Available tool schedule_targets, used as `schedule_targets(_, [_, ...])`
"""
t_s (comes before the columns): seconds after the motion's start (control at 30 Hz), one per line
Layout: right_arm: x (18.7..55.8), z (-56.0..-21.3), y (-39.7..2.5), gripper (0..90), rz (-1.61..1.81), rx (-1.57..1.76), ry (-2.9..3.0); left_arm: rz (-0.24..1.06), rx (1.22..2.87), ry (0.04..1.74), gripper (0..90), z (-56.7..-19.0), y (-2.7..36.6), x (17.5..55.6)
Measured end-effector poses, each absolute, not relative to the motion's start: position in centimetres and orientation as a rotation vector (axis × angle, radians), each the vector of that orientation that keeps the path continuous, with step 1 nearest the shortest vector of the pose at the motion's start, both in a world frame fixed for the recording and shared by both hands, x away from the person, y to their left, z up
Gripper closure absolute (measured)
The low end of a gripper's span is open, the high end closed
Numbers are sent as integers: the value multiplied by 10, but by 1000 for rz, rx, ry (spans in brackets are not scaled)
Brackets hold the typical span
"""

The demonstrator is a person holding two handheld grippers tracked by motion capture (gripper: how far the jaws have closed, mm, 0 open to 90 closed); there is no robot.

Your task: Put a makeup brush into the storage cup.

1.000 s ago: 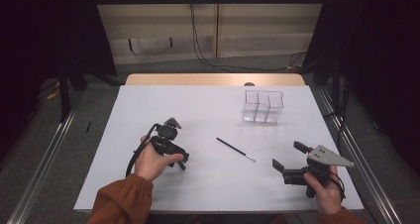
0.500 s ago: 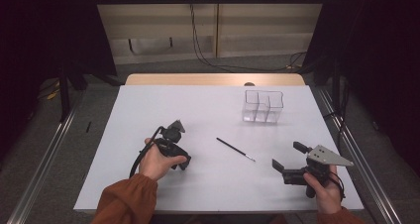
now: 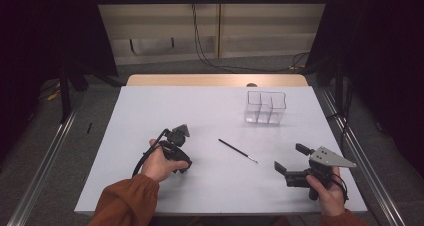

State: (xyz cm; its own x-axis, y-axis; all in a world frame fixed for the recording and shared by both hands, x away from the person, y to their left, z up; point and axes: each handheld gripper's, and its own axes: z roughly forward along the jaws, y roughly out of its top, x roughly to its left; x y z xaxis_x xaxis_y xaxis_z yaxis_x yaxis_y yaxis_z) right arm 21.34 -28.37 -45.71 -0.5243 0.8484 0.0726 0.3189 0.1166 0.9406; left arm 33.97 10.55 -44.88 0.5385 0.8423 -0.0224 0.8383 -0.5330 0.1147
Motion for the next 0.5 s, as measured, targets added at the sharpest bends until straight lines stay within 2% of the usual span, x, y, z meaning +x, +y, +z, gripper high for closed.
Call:
schedule_targets(0.13, [213,-457,-284,0,1405,1127,1909,42,2657,1445,373,-446,110,338])
schedule_targets(0.2, [213,-457,-284,0,1405,1128,1908,35,2673,1426,476,-445,113,338])
schedule_targets(0.33, [214,-457,-284,0,1406,1128,1909,10,2670,1406,616,-444,122,340])
schedule_targets(0.5, [214,-458,-284,0,1408,1133,1907,11,2681,1367,732,-443,127,341])
